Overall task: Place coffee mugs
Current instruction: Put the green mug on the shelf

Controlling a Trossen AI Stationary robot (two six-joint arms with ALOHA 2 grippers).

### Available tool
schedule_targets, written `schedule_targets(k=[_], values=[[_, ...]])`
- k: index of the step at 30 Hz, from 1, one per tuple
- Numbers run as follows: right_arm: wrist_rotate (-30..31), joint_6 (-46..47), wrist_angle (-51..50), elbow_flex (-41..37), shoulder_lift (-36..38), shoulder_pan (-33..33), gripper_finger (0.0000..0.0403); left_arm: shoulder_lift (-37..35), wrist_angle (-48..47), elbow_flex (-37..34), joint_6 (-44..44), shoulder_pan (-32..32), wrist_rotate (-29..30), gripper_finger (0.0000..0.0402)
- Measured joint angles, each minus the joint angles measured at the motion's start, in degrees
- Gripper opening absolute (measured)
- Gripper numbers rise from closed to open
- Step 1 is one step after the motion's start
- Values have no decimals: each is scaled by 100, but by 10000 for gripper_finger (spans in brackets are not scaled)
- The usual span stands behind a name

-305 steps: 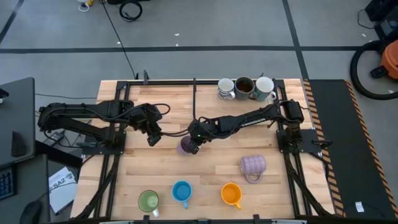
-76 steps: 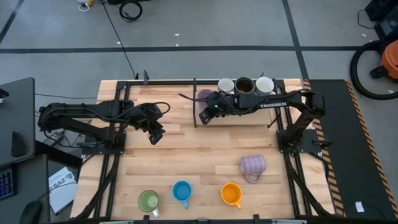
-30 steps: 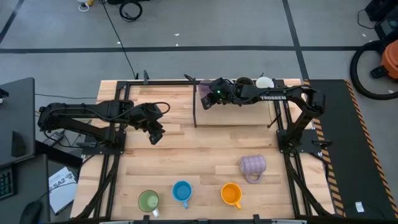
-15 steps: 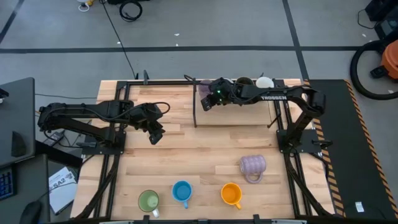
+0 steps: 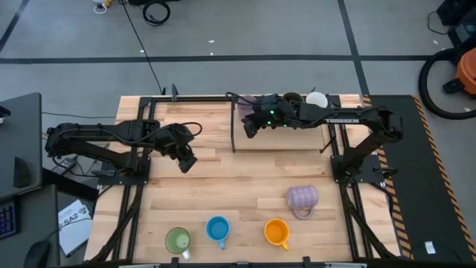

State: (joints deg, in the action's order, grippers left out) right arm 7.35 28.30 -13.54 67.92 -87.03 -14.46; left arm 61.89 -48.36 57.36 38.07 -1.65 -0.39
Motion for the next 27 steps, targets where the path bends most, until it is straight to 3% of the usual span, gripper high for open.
schedule_targets(k=[5,11,20,27], values=[[0,-300,-72,0,434,287,117,0,-13,-2,394,170,-303,137],[-4,-540,-284,0,913,625,117,0,-66,0,1337,937,-342,137],[-7,-904,-781,0,1225,1081,117,0,151,-2,3604,2757,-290,137],[-5,-1052,-794,0,1225,1226,117,20,250,-1,5403,4151,448,137]])
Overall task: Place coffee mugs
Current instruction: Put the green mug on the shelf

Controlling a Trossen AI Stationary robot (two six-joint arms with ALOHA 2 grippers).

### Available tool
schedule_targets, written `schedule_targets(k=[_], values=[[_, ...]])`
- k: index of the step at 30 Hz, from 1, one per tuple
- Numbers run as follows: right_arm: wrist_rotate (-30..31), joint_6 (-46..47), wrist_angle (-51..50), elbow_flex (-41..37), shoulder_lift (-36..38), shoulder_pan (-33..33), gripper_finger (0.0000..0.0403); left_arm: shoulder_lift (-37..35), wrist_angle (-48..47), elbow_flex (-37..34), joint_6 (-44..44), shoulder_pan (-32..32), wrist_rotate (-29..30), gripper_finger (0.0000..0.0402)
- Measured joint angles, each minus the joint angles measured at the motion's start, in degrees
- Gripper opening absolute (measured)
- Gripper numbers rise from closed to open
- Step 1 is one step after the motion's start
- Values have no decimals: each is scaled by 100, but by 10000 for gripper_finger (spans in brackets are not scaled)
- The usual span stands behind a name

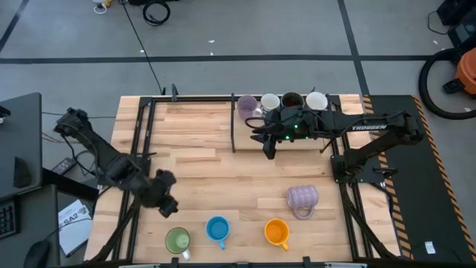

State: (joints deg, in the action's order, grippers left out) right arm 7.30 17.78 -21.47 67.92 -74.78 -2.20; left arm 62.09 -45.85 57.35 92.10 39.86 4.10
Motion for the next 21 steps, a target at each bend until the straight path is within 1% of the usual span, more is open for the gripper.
schedule_targets(k=[3,8,13,21], values=[[1,0,0,0,0,2,117,93,0,1,621,435,215,137],[1,-2,-4,0,0,0,117,395,39,1,1317,940,224,137],[1,-2,-7,0,0,0,117,757,276,1,1413,1223,226,137],[3,0,-7,0,-2,0,117,1295,397,1,1525,1311,226,137]])
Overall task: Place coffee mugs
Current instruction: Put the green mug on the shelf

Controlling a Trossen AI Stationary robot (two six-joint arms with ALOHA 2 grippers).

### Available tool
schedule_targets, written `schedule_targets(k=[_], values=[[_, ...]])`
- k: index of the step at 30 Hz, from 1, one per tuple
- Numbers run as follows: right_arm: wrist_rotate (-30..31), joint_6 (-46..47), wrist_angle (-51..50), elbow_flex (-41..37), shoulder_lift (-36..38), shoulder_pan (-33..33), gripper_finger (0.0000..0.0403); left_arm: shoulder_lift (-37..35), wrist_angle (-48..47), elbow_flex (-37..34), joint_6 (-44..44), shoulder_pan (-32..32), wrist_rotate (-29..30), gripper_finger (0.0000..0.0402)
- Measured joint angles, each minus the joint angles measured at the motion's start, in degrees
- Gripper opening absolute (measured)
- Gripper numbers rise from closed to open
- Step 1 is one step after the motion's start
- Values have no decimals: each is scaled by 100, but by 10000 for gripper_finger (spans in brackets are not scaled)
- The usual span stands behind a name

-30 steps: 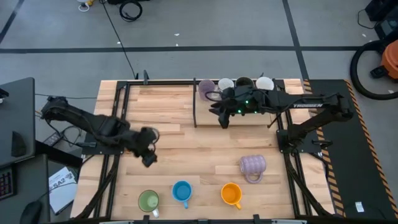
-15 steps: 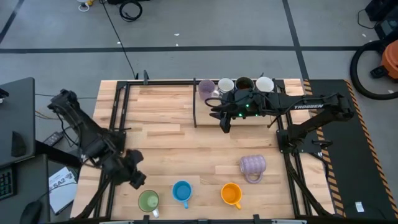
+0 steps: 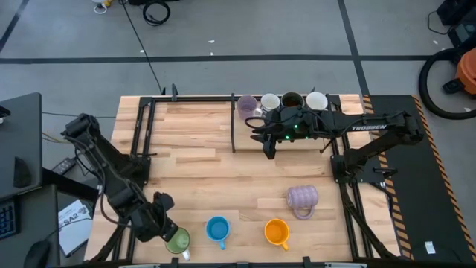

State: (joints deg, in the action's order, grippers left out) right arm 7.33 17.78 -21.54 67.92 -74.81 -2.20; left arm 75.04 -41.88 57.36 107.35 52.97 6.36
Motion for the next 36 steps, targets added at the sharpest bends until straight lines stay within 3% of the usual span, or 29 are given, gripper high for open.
schedule_targets(k=[16,36], values=[[0,0,0,-2,-2,0,117,248,-309,-4,34,-2,0,137],[0,0,0,-2,-2,0,117,1082,73,-15,-104,-1,-105,137]])
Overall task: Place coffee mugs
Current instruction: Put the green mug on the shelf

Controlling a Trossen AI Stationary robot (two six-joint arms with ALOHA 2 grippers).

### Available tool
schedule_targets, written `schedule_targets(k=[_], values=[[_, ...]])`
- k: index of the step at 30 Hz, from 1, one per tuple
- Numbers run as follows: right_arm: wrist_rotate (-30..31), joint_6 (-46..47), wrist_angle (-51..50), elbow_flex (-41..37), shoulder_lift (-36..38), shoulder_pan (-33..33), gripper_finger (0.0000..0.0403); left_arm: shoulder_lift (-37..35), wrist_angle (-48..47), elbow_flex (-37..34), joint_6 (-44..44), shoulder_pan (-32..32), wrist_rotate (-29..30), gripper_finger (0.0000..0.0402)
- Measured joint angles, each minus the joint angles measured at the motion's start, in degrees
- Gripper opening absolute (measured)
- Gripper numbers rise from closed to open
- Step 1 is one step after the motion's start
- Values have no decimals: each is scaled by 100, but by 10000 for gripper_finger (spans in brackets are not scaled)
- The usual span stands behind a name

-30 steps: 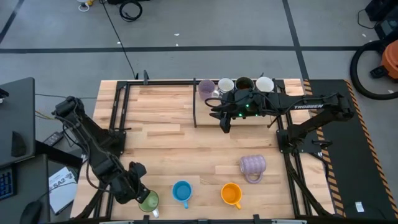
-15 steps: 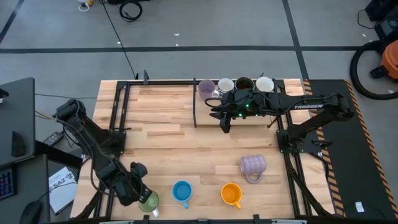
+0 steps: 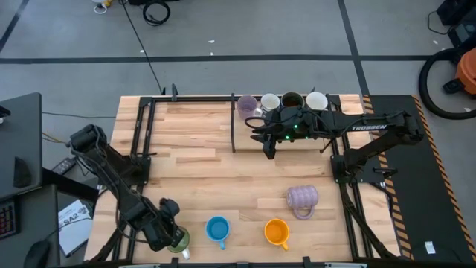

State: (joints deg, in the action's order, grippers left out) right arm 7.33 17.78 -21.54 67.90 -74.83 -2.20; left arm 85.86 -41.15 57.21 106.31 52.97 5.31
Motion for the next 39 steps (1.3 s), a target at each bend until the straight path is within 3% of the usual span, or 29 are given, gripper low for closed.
schedule_targets(k=[7,18,23,30,39], values=[[0,-1,0,0,0,0,117,12,9,0,-223,-2,-1,126],[0,-2,-2,0,-2,0,117,12,2,-4,-250,-148,-10,24],[0,-14,-2,0,-2,-2,117,12,-42,16,-436,-305,-158,22],[0,-290,-10,-2,-2,-2,117,7,-1031,660,-1556,-667,-562,22],[1,-299,-483,-4,205,-81,117,2,-2855,1996,-3927,-1556,-584,22]])
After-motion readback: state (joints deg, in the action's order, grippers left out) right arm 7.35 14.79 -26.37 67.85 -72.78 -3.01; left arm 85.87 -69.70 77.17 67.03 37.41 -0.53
